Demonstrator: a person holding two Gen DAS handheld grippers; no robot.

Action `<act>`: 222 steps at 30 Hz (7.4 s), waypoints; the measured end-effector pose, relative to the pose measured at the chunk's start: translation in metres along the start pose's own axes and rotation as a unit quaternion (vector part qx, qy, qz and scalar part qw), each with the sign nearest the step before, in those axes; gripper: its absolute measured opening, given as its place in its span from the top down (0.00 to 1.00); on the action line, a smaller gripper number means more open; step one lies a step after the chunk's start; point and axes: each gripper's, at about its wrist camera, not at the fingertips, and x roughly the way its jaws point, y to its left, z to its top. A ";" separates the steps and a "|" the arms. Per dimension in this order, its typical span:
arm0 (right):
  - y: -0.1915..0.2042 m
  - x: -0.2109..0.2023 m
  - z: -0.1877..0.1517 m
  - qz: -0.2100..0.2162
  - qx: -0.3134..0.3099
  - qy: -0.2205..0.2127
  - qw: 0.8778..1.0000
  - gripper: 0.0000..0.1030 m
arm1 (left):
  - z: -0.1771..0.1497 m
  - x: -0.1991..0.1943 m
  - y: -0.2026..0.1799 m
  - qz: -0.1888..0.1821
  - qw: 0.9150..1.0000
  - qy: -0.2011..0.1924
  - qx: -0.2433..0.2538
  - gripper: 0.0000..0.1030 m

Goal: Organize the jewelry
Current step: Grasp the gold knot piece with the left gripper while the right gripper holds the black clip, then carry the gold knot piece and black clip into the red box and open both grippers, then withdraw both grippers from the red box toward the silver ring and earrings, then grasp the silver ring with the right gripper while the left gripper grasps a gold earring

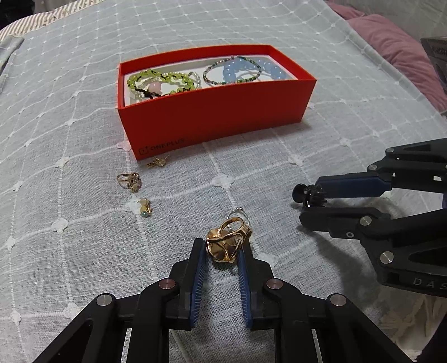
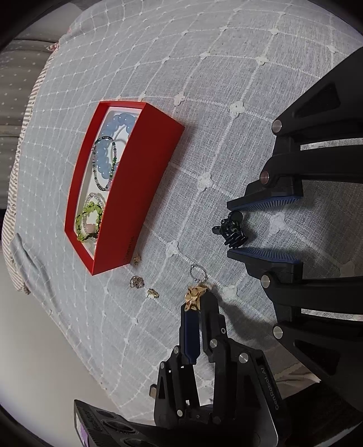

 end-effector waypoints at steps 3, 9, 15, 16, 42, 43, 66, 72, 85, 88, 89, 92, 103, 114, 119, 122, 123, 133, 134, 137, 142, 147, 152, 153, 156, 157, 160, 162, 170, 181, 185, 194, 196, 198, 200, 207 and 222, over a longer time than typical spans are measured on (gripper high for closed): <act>-0.001 -0.003 0.000 0.000 0.001 -0.002 1.000 0.72 | 0.000 -0.005 0.001 0.001 1.000 -0.005 0.002 0.83; -0.004 -0.011 0.000 0.003 0.006 -0.010 1.000 0.72 | 0.003 -0.014 0.010 0.006 1.000 -0.018 -0.011 0.83; -0.009 -0.019 0.005 0.003 0.015 -0.023 1.000 0.72 | 0.009 -0.019 0.022 0.014 0.999 -0.030 -0.029 0.83; -0.010 -0.021 0.006 0.003 0.018 -0.025 1.000 0.72 | 0.011 -0.020 0.024 0.015 0.999 -0.032 -0.032 0.83; -0.057 -0.043 0.045 -0.031 0.082 -0.120 0.989 0.72 | 0.078 -0.004 0.031 0.019 0.990 -0.105 -0.089 0.83; -0.058 -0.042 0.046 -0.032 0.083 -0.122 0.988 0.72 | 0.080 -0.001 0.030 0.019 0.990 -0.106 -0.089 0.83; -0.074 -0.026 0.054 -0.040 0.100 -0.123 0.987 0.72 | 0.097 0.024 0.019 0.047 0.991 -0.101 -0.078 0.65; -0.076 -0.022 0.057 -0.040 0.099 -0.121 0.987 0.72 | 0.094 0.018 0.016 0.059 0.990 -0.107 -0.062 0.59; -0.073 -0.022 0.062 -0.036 0.090 -0.122 0.988 0.67 | 0.085 0.006 0.015 0.066 0.990 -0.110 -0.054 0.54; -0.069 -0.029 0.059 -0.033 0.085 -0.129 0.987 0.61 | 0.082 0.003 0.014 0.066 0.990 -0.109 -0.053 0.52; -0.068 -0.031 0.058 -0.033 0.084 -0.130 0.987 0.60 | 0.082 0.002 0.014 0.066 0.990 -0.108 -0.053 0.50; -0.064 -0.036 0.054 -0.033 0.079 -0.129 0.988 0.58 | 0.077 -0.003 0.014 0.069 0.990 -0.107 -0.055 0.45; -0.050 -0.043 0.031 -0.038 0.070 -0.099 0.992 0.38 | 0.049 -0.016 0.014 0.065 0.993 -0.083 -0.058 0.21; -0.027 -0.031 0.008 -0.040 0.042 -0.051 0.997 0.29 | 0.019 -0.012 0.028 0.061 0.996 -0.034 -0.065 0.08; -0.016 -0.020 -0.001 -0.044 0.020 -0.028 0.998 0.29 | 0.007 -0.008 0.036 0.071 0.995 -0.012 -0.070 0.08; -0.010 -0.014 -0.006 -0.045 0.011 -0.016 0.999 0.29 | 0.000 -0.006 0.044 0.073 0.995 0.000 -0.074 0.08; -0.008 -0.012 -0.007 -0.045 0.008 -0.013 0.999 0.29 | -0.002 -0.006 0.046 0.075 0.994 0.003 -0.076 0.08; 0.004 0.005 -0.009 -0.046 -0.003 -0.002 0.999 0.29 | -0.019 -0.002 0.061 0.096 0.991 0.031 -0.083 0.08; 0.006 0.006 -0.008 -0.045 -0.005 -0.003 0.999 0.29 | -0.020 -0.002 0.062 0.097 0.991 0.031 -0.081 0.08; 0.013 0.010 -0.007 -0.042 -0.012 -0.005 0.999 0.29 | -0.022 -0.005 0.062 0.102 0.991 0.028 -0.077 0.08; 0.022 0.016 -0.003 -0.032 -0.018 -0.015 0.999 0.29 | -0.023 -0.004 0.062 0.103 0.992 0.029 -0.074 0.08; 0.033 0.025 0.001 -0.024 -0.036 -0.026 0.999 0.29 | -0.024 -0.005 0.064 0.099 0.992 0.029 -0.075 0.08; 0.046 0.033 0.005 -0.018 -0.059 -0.034 0.997 0.31 | -0.023 -0.003 0.066 0.094 0.992 0.031 -0.078 0.08; 0.048 0.035 0.006 -0.017 -0.064 -0.036 0.997 0.32 | -0.023 -0.003 0.066 0.094 0.992 0.031 -0.079 0.08; 0.050 0.037 0.008 -0.010 -0.068 -0.040 0.997 0.37 | -0.022 -0.004 0.066 0.094 0.992 0.030 -0.079 0.08; 0.050 0.037 0.009 -0.008 -0.069 -0.041 0.997 0.40 | -0.022 -0.004 0.066 0.094 0.992 0.030 -0.079 0.08; 0.051 0.039 0.012 -0.007 -0.072 -0.043 0.996 0.49 | -0.022 -0.003 0.065 0.094 0.992 0.029 -0.079 0.08; 0.052 0.040 0.014 -0.006 -0.074 -0.044 0.996 0.54 | -0.022 -0.003 0.064 0.091 0.992 0.028 -0.079 0.08; 0.054 0.043 0.020 -0.007 -0.080 -0.045 0.996 0.74 | -0.020 -0.004 0.064 0.083 0.993 0.021 -0.083 0.08; 0.050 0.039 0.019 -0.007 -0.077 -0.047 0.996 0.85 | 0.003 0.004 0.066 0.055 0.995 -0.019 -0.083 0.24; 0.048 0.036 0.019 -0.008 -0.075 -0.047 0.996 0.87 | 0.012 0.011 0.065 0.044 0.996 -0.030 -0.077 0.42; 0.042 0.034 0.018 -0.010 -0.072 -0.044 0.996 0.97 | 0.029 0.024 0.072 0.025 0.993 -0.042 -0.105 0.65; 0.041 0.033 0.017 -0.010 -0.070 -0.043 0.997 0.97 | 0.031 0.026 0.073 0.024 0.992 -0.042 -0.112 0.72; 0.041 0.033 0.016 -0.011 -0.069 -0.043 0.997 0.97 | 0.034 0.028 0.073 0.023 0.992 -0.042 -0.115 0.75; 0.040 0.032 0.015 -0.012 -0.067 -0.042 0.997 0.97 | 0.037 0.030 0.071 0.023 0.992 -0.041 -0.114 0.80; 0.037 0.029 0.012 -0.010 -0.059 -0.041 0.997 0.97 | 0.043 0.036 0.065 0.034 0.992 -0.028 -0.117 0.91; 0.017 0.012 0.015 0.007 -0.011 -0.045 0.999 0.98 | 0.043 0.017 0.069 0.014 0.990 -0.039 -0.134 0.91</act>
